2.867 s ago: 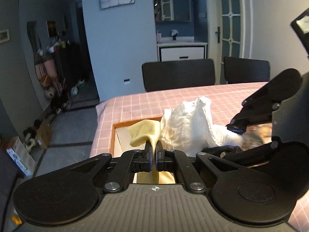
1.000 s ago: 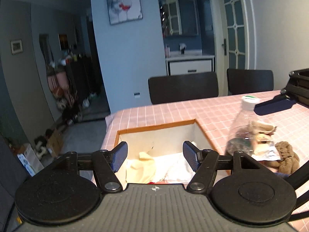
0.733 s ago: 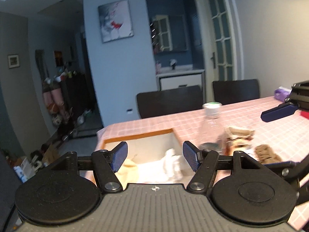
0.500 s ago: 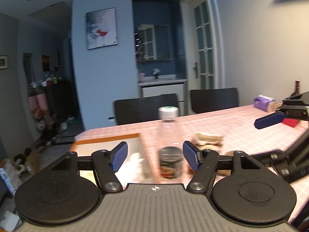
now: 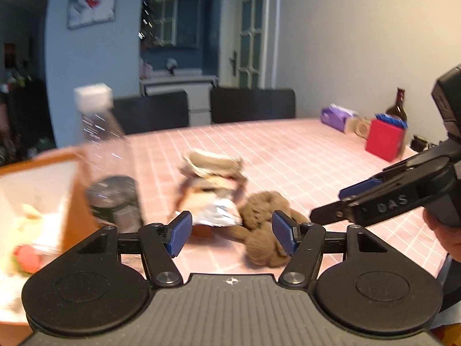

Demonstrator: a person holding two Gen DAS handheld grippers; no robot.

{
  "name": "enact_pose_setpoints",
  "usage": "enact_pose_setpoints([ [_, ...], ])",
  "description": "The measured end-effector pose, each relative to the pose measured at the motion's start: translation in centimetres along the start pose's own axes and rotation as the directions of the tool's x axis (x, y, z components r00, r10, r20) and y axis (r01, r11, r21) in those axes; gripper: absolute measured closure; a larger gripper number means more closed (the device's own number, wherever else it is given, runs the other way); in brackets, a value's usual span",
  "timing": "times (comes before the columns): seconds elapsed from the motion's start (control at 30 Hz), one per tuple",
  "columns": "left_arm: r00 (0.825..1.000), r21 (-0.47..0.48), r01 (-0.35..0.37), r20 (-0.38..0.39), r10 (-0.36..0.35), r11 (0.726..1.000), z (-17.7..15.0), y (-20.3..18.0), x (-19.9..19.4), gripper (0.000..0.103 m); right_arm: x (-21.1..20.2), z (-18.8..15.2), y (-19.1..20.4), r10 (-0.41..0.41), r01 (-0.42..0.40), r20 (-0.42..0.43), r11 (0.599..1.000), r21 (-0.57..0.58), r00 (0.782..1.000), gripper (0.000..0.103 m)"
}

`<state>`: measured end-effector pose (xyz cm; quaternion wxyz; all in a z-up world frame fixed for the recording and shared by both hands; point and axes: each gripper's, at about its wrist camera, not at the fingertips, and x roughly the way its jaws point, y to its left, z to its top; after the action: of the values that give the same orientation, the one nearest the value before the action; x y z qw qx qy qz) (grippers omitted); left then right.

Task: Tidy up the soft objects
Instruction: 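Move both tools back to the remaining items on the table, then grasp the snack bag with left tool while right tool grasps the brown plush dog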

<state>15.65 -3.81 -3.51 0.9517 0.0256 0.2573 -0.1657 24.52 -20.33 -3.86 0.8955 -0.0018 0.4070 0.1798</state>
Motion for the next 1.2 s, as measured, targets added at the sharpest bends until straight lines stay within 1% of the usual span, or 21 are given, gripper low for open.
enact_pose_setpoints([
  [0.07,0.999,0.002,0.026,-0.027,-0.026,1.0,-0.4,-0.5,1.4,0.028,1.2,-0.4,-1.4,-0.007,0.008,-0.02,0.999,0.038,1.0,0.043],
  [0.13,0.998,0.021,0.036,-0.051,-0.035,0.999,-1.2,-1.4,2.6,0.028,2.7,-0.6,-2.6,0.0,0.004,-0.048,0.997,0.08,0.999,0.044],
  [0.2,0.997,0.034,0.01,-0.079,-0.007,0.999,-1.4,-1.6,3.7,0.028,3.7,-0.5,-3.3,0.027,-0.016,-0.085,0.992,0.123,0.996,0.044],
  [0.3,0.99,0.048,-0.078,-0.114,0.083,0.996,-1.7,-2.0,5.4,0.028,4.6,-0.1,-3.0,0.057,-0.042,-0.11,0.99,0.133,0.992,0.044],
  [0.37,0.987,0.047,-0.106,-0.114,0.111,0.993,-1.4,-1.6,6.0,0.028,5.2,0.4,-2.5,0.07,-0.055,-0.115,0.99,0.127,0.991,0.041],
  [0.47,0.985,0.056,-0.119,-0.12,0.125,0.991,-1.1,-1.2,6.5,0.028,6.4,1.3,-1.9,0.083,-0.065,-0.134,0.989,0.132,0.988,0.037],
  [0.57,0.983,0.065,-0.136,-0.119,0.143,0.989,-1.0,-1.0,6.7,0.028,8.2,1.8,-1.5,0.066,-0.043,-0.154,0.988,0.146,0.986,0.033],
  [0.63,0.982,0.068,-0.144,-0.111,0.151,0.987,-1.0,-0.8,6.7,0.028,9.5,1.9,-1.7,0.063,-0.029,-0.182,0.983,0.18,0.981,0.032],
  [0.7,0.986,0.063,-0.135,-0.088,0.14,0.989,-1.0,-0.6,6.6,0.025,10.6,1.9,-2.3,0.09,-0.042,-0.208,0.974,0.224,0.974,0.032],
  [0.73,0.987,0.061,-0.13,-0.084,0.135,0.99,-0.9,-0.5,6.6,0.023,11.0,1.9,-2.6,0.102,-0.05,-0.215,0.97,0.237,0.971,0.035],
  [0.77,0.987,0.059,-0.129,-0.084,0.134,0.99,-0.8,-0.4,6.7,0.022,11.1,1.8,-2.9,0.111,-0.057,-0.215,0.968,0.244,0.97,0.045],
  [0.8,0.988,0.058,-0.126,-0.082,0.131,0.99,-0.7,-0.4,6.7,0.021,11.1,1.7,-3.2,0.123,-0.068,-0.215,0.966,0.25,0.969,0.046],
  [0.83,0.989,0.056,-0.12,-0.077,0.125,0.991,-0.6,-0.4,6.7,0.02,11.0,1.7,-3.5,0.139,-0.082,-0.219,0.964,0.254,0.966,0.054],
  [0.87,0.99,0.057,-0.118,-0.074,0.122,0.991,-0.5,-0.4,6.8,0.019,10.6,1.7,-3.7,0.143,-0.085,-0.225,0.964,0.251,0.964,0.058],
  [1.0,0.989,0.069,-0.122,-0.074,0.127,0.99,0.4,-0.5,7.8,0.016,9.3,1.4,-4.1,0.061,-0.028,-0.227,0.989,0.145,0.972,0.059],
  [1.07,0.987,0.087,-0.124,-0.089,0.132,0.988,1.0,-0.7,8.8,0.013,9.1,1.0,-5.0,0.07,-0.036,-0.226,0.988,0.15,0.972,0.059],
  [1.1,0.985,0.105,-0.12,-0.111,0.132,0.987,1.3,-0.8,9.5,0.01,9.1,0.9,-5.3,0.08,-0.046,-0.225,0.987,0.152,0.971,0.059],
  [1.2,0.976,0.175,-0.109,-0.165,0.139,0.978,2.2,-1.1,11.5,0.01,9.3,1.0,-5.0,0.076,-0.048,-0.227,0.991,0.128,0.971,0.057],
])
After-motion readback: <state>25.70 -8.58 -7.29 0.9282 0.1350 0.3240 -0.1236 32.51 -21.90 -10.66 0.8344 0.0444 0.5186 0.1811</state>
